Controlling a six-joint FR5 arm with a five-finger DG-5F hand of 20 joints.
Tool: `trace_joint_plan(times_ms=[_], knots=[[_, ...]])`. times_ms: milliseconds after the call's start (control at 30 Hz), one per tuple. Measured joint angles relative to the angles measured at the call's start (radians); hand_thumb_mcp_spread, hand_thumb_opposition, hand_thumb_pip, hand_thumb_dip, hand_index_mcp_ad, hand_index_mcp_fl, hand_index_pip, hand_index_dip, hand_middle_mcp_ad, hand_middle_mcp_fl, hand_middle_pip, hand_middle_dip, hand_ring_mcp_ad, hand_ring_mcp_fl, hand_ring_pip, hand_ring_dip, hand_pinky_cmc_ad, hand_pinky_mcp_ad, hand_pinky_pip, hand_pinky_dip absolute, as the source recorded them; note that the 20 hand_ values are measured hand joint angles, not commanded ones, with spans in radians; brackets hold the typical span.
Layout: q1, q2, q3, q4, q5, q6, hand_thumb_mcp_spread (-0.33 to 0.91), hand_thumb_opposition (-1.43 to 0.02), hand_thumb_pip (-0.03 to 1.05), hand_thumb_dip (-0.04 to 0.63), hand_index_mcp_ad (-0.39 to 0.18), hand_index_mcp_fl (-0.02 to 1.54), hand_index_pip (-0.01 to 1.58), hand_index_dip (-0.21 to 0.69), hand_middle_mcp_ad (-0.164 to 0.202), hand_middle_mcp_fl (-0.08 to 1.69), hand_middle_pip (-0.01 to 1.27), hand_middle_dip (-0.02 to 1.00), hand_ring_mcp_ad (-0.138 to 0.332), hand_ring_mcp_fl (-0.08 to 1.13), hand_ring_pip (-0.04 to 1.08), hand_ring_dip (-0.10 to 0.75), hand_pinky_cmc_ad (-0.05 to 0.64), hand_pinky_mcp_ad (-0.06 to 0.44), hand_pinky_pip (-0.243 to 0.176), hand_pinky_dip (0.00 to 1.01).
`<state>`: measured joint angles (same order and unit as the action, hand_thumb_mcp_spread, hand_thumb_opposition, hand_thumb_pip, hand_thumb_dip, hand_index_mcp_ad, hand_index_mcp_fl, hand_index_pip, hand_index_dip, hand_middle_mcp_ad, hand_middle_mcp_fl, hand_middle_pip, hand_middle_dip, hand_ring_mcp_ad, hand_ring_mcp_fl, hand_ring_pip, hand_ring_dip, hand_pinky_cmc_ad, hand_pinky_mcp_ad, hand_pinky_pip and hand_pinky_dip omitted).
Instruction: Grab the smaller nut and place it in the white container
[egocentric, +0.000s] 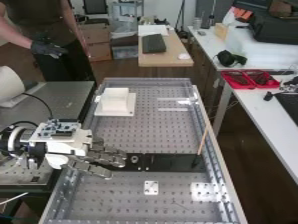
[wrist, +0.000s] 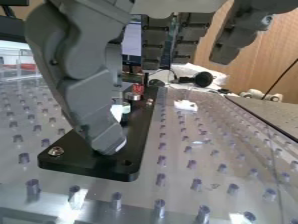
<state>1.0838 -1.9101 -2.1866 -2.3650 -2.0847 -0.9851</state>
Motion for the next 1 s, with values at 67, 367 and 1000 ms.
trace_joint_plan(times_ms=[67,367,1000], knots=[[-0.001,0.001,0.001,-0.001,0.000,0.000,0.51,-0.93,0.61,0.251,-0.311,0.19,1.53,0.215,-0.021,0.05,0.14,0.26,0.031,0.00,0.11,0.101,0.232,0.166,-0.042,0.16],[-0.001,0.007,0.004,-0.009,-0.003,0.000,0.47,-0.94,0.62,0.253,-0.311,0.14,1.53,0.190,-0.024,0.05,0.14,0.26,0.031,0.00,0.11,0.101,0.236,0.166,-0.042,0.16],[0.002,0.009,-0.005,-0.009,0.001,0.007,0.45,-0.94,0.63,0.253,-0.302,0.13,1.52,0.188,-0.024,0.05,0.14,0.27,0.030,0.00,0.11,0.101,0.241,0.166,-0.042,0.16]])
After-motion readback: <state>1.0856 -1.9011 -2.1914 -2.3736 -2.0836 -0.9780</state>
